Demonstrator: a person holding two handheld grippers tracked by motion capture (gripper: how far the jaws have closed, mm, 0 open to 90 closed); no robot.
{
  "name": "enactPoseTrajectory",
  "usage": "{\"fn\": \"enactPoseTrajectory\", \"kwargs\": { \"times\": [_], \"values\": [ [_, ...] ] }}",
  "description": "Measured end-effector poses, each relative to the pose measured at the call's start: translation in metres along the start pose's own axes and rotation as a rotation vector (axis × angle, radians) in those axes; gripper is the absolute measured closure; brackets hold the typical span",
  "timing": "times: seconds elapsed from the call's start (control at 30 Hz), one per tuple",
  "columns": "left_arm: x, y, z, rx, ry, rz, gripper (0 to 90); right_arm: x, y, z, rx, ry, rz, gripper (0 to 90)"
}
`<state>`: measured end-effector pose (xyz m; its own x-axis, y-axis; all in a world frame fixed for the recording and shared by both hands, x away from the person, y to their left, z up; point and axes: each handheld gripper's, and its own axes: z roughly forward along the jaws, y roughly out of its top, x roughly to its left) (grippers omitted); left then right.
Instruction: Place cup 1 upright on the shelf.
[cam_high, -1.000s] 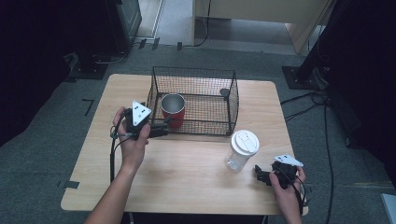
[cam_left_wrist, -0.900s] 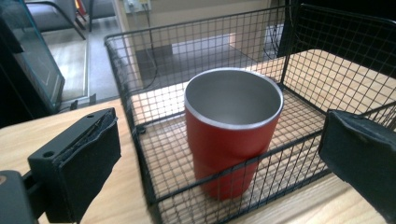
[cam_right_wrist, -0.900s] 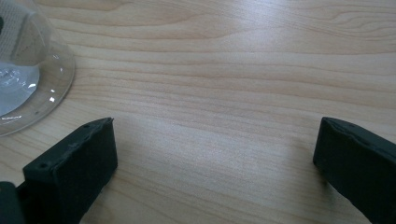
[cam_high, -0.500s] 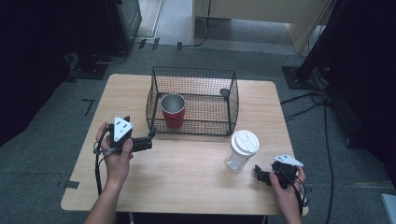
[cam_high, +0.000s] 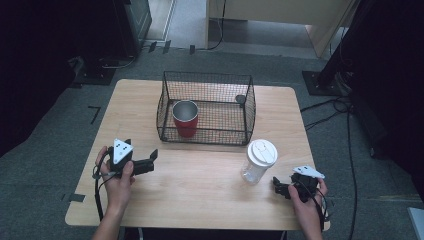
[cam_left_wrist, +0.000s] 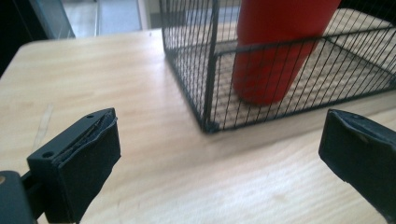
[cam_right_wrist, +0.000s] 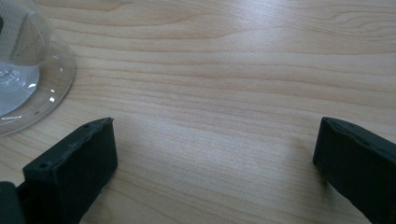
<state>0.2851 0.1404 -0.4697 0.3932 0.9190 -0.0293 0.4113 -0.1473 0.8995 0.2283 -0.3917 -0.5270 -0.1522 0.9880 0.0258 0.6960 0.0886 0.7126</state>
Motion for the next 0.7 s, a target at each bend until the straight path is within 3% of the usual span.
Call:
{"fn": "enactPoseTrajectory", "kwargs": {
  "times": [0.7],
  "values": [
    [0.027,-0.045,-0.015,0.116,0.068,-0.039,0.0,0.0,0.0,0.0,0.0,0.0,0.0,0.0]
  ]
}}
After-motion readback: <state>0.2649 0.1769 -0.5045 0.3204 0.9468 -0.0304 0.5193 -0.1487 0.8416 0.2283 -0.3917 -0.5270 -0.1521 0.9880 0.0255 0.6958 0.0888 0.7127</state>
